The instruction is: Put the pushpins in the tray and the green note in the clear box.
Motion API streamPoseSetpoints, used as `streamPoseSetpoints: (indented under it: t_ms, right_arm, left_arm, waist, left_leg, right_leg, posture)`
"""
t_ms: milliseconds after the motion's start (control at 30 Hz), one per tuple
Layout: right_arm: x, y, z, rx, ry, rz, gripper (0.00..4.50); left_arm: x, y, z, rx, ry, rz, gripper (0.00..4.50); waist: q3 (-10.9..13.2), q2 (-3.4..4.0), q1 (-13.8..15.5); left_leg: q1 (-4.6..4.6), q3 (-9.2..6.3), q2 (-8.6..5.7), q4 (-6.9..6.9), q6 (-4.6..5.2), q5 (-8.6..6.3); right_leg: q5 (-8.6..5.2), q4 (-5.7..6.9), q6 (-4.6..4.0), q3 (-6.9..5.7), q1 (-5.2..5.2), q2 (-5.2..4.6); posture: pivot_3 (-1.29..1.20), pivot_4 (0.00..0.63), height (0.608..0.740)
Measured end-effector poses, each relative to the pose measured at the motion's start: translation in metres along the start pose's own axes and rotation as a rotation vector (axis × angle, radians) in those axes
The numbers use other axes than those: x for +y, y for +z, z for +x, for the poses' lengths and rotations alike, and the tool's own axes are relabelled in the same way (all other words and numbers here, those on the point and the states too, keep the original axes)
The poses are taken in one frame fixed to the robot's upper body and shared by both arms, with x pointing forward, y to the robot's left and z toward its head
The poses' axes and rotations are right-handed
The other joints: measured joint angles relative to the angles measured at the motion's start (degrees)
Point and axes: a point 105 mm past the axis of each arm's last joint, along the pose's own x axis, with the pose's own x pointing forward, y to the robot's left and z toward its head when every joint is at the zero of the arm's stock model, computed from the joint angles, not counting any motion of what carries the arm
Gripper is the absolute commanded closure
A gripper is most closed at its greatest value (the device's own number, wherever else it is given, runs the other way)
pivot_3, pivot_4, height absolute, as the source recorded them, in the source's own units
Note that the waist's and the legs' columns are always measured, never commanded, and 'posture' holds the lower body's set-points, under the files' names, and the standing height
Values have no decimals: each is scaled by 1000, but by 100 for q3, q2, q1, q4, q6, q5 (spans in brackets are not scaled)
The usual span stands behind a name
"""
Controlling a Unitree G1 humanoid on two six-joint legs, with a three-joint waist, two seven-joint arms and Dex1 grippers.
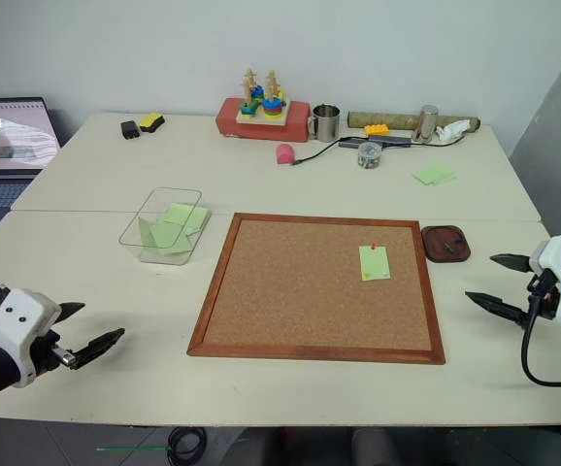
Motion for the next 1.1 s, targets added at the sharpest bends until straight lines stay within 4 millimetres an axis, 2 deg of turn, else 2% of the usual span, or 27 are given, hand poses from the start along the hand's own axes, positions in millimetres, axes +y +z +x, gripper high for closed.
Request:
streamPoseSetpoints:
  t_ms: [200,600,833,967,1067,1100]
  right_arm:
    - [-1,1,1,-7,-3,-2,0]
    - [-1,-1,2,-4,-7,1,0]
    - [-2,-1,2,-4,-16,-14,0]
    - [-2,0,2,-5,-15,-15,0]
    - [0,1,3,-8,-9,-17,0]
    - [1,2,3,-9,-7,-17,0]
  left_arm:
    - [-8,8,0,-45,-50,-3,69]
    - [-2,14,-1,-35,-45,0,69]
    - [1,28,4,-65,-47,33,69]
    - [-7,34,9,-78,-90,41,69]
    - [-17,49,15,-117,-143,45,69]
    - [-19,52,17,-128,-157,48,241]
  waist:
    - [0,0,0]
    - [0,0,-1]
    - [0,1,-1]
    - [0,1,-1]
    - [0,1,-1]
    - [0,1,-1]
  left_leg:
    - [0,0,0,2,0,0]
    - [0,1,-1,6,0,0]
    - [1,0,-2,8,0,0]
    - [0,1,-1,8,0,0]
    - [1,-1,-2,10,0,0]
    - [1,-1,-2,10,0,0]
  right_leg:
    - [1,2,0,0,1,0]
    - [21,2,31,1,2,2]
    - [26,4,30,0,2,2]
    - [32,4,25,0,2,2]
    - [33,8,27,0,3,2]
    - [34,8,29,0,3,3]
  posture:
    - [0,150,740]
    - [0,150,740]
    - [0,150,740]
    - [0,150,740]
    - [0,150,740]
    - [0,150,740]
